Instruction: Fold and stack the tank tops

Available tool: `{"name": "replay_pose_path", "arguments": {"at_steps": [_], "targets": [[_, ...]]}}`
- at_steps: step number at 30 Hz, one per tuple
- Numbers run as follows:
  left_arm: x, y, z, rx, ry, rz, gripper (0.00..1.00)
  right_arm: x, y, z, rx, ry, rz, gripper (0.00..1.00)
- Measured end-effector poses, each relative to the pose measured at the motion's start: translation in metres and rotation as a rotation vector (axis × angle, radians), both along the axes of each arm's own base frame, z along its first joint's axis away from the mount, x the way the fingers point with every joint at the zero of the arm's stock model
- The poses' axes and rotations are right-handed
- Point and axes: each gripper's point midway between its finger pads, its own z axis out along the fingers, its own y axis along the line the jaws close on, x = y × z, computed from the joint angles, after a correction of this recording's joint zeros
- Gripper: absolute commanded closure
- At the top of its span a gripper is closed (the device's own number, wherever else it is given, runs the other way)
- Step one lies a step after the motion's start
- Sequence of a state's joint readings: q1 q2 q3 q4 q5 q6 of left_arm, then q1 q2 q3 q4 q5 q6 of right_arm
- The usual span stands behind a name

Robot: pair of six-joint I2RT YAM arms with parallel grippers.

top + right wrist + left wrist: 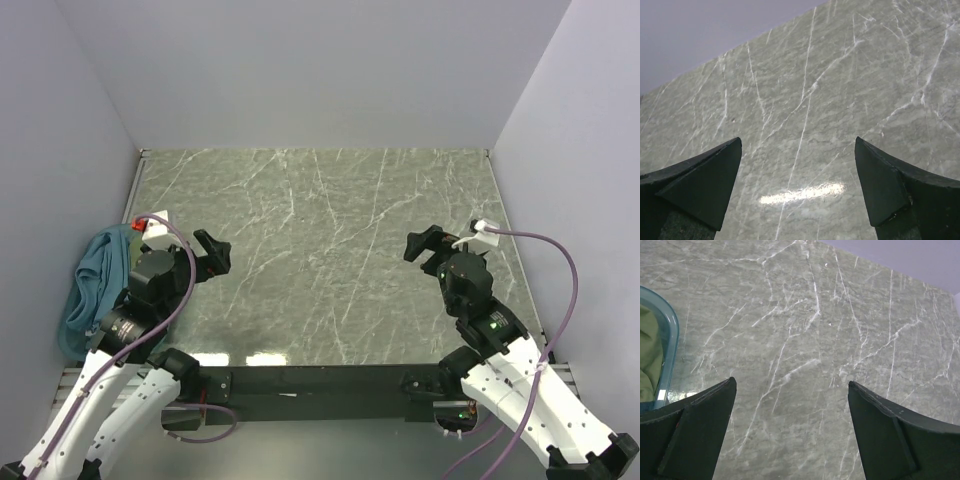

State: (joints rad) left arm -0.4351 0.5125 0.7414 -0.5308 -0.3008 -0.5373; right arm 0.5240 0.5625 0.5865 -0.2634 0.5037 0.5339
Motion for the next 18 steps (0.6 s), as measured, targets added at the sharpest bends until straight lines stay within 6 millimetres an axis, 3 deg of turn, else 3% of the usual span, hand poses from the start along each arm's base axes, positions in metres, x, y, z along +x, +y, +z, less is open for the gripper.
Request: {"name": "replay_pose_path", "arguments": {"at_steps": [8, 18], "targets": [[0.001, 0.007, -0.005, 0.011, 0.018, 0.04, 0.01, 0.0, 0.0, -0.002, -0.001, 0.002, 0.0, 0.0], [0.003, 0.027, -0.009, -0.042, 0.046, 0.209, 0.01, 0.0, 0.0, -0.003, -0.003, 0.006, 0.0, 0.0]]}}
